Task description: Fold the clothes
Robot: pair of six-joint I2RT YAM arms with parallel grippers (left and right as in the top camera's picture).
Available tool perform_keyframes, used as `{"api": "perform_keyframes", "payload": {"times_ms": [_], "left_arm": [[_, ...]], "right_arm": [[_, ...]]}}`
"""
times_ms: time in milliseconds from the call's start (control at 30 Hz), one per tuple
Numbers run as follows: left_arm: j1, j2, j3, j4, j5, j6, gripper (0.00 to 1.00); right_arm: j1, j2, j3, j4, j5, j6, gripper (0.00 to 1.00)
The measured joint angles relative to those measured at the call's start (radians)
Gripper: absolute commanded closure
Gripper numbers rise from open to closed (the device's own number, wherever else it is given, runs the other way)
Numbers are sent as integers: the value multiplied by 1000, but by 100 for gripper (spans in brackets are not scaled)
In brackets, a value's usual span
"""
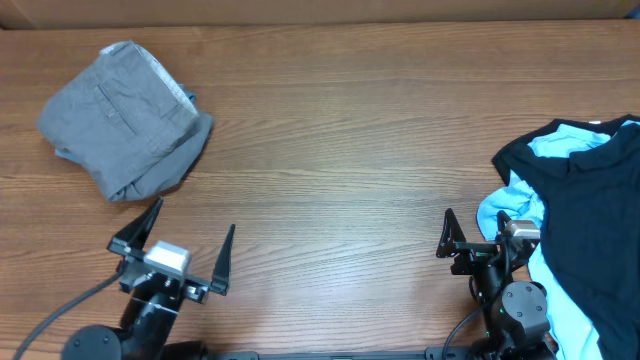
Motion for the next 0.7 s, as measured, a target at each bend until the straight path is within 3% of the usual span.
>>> {"api": "perform_keyframes", "payload": {"times_ms": [333, 600, 700], "left_arm": [[0, -167, -349, 175, -15, -44, 0], [0, -180, -584, 436, -13, -143, 0], [0, -180, -637, 445, -15, -172, 0]], "right_arm": [[0, 0, 0, -1, 0, 0, 0], [0, 0, 0, 0, 0, 0, 0], [0, 0, 0, 0, 0, 0, 0]]}}
